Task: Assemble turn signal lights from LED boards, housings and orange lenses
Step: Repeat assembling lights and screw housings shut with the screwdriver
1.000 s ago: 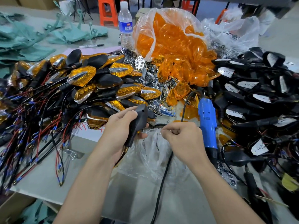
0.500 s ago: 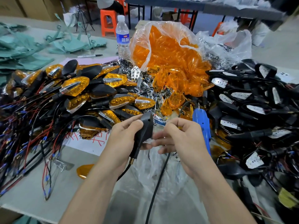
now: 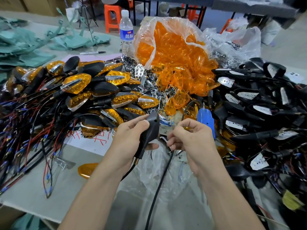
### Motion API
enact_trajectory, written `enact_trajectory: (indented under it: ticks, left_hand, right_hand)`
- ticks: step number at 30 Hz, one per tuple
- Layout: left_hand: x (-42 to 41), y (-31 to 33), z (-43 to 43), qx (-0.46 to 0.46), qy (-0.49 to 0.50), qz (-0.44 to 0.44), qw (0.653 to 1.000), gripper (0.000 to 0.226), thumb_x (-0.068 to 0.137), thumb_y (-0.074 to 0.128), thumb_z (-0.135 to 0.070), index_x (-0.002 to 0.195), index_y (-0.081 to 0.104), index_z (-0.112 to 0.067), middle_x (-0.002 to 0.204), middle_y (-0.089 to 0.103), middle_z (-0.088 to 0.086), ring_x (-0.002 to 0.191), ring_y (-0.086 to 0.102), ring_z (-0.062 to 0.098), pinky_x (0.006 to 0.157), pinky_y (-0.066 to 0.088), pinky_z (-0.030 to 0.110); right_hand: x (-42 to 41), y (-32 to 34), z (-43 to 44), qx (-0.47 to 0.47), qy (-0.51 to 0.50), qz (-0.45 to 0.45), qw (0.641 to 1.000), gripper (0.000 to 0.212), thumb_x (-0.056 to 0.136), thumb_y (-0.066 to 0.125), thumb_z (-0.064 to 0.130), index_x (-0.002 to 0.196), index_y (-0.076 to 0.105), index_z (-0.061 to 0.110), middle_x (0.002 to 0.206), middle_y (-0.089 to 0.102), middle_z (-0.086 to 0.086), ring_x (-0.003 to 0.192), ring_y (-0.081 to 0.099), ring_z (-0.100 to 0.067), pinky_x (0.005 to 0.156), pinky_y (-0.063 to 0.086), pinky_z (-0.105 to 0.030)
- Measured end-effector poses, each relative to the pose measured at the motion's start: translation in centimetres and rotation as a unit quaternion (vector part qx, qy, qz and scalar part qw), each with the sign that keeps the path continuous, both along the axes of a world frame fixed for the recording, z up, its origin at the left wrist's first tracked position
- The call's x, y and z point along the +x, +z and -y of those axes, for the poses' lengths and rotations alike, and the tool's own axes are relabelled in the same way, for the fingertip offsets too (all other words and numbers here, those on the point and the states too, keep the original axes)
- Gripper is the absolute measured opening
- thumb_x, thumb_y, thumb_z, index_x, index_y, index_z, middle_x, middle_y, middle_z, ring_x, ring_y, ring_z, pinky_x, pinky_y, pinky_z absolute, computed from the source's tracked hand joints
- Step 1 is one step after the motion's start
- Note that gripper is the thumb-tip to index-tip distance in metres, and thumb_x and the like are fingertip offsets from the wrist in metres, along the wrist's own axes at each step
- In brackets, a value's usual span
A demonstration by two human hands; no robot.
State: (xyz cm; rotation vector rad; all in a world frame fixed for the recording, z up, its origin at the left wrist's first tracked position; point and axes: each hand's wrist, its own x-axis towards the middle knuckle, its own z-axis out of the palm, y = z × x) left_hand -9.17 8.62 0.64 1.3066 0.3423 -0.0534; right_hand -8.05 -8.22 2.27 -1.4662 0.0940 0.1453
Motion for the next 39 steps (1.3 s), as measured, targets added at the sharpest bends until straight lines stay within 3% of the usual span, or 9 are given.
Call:
enact_trajectory:
  ticks: [5,10,14,21,26,31,36,39]
  left_hand:
    - [0.0,-0.1,-0.3,0.002,-0.005,0.005,1.000,0.028,0.107,0.052,-0.015,0.128,0.069,-0.020,0.098,0.080,0.009,0.090,0.079,0.028,0.060,0.062,0.033]
    - [-0.1,0.1,-0.3,-0.007,-0.006,0.008,1.000,0.028,0.107,0.051,-0.014,0.129,0.068,-0.020,0.099,0.080,0.010,0.090,0.079,0.030,0.060,0.062,0.034]
    - [-0.4,0.0,-0.4,-0.011,0.000,0.002,1.000,0.026,0.106,0.053,-0.015,0.122,0.072,-0.024,0.103,0.079,0.010,0.093,0.078,0.030,0.060,0.063,0.036]
    - [-0.7,0.0,-0.4,-0.004,-0.015,0.007,1.000,0.026,0.106,0.053,-0.016,0.117,0.074,-0.028,0.096,0.080,0.007,0.092,0.078,0.027,0.061,0.062,0.034]
    - [-0.5,0.2,-0.3,0.004,-0.026,0.013,1.000,0.026,0.105,0.055,-0.016,0.120,0.073,-0.026,0.099,0.080,0.006,0.091,0.077,0.025,0.061,0.062,0.035]
    - [0.0,1.0,-0.6,0.006,-0.027,0.021,0.999,0.029,0.106,0.052,-0.014,0.107,0.076,-0.029,0.094,0.081,0.005,0.086,0.079,0.023,0.059,0.062,0.032]
    - [0.0,0.9,-0.8,-0.016,-0.010,0.018,1.000,0.026,0.107,0.052,-0.016,0.120,0.073,-0.025,0.097,0.081,0.007,0.087,0.079,0.024,0.060,0.062,0.031]
    - [-0.1,0.4,-0.4,-0.021,-0.001,0.014,1.000,0.029,0.106,0.053,-0.015,0.115,0.078,-0.026,0.098,0.081,0.007,0.087,0.079,0.021,0.061,0.062,0.032]
  right_hand:
    - [-0.4,0.4,0.3,0.020,0.087,-0.017,0.996,0.042,0.089,0.055,-0.016,0.063,0.068,0.014,0.078,0.073,-0.023,0.060,0.070,-0.022,0.051,0.053,-0.023]
    - [-0.6,0.5,-0.1,0.048,0.047,-0.033,0.997,0.022,0.091,0.062,-0.015,0.078,0.070,0.001,0.078,0.074,-0.021,0.059,0.070,-0.021,0.053,0.055,-0.024]
    - [-0.4,0.6,-0.3,0.031,0.039,-0.031,0.998,0.026,0.088,0.057,-0.017,0.076,0.067,0.003,0.074,0.071,-0.020,0.056,0.067,-0.021,0.049,0.051,-0.024]
    - [-0.9,1.0,-0.1,-0.028,0.117,-0.017,0.993,0.024,0.085,0.055,-0.019,0.074,0.066,0.001,0.075,0.072,-0.021,0.057,0.066,-0.023,0.048,0.049,-0.023]
    - [-0.6,1.1,-0.4,-0.043,0.056,0.000,0.998,0.043,0.084,0.058,-0.016,0.062,0.072,0.017,0.074,0.074,-0.016,0.057,0.066,-0.023,0.049,0.050,-0.025]
    - [-0.4,1.3,-1.5,-0.030,0.018,0.006,0.999,0.034,0.085,0.068,-0.010,0.069,0.079,0.019,0.075,0.076,-0.016,0.059,0.066,-0.019,0.053,0.052,-0.024]
    - [-0.1,1.4,-1.3,-0.031,0.011,0.023,0.999,0.029,0.089,0.071,-0.007,0.079,0.085,0.017,0.069,0.073,-0.012,0.061,0.062,-0.018,0.063,0.055,-0.024]
    - [0.1,1.8,-1.4,-0.006,0.029,0.038,0.999,0.025,0.089,0.072,-0.006,0.085,0.084,0.015,0.072,0.074,-0.014,0.060,0.064,-0.018,0.060,0.055,-0.023]
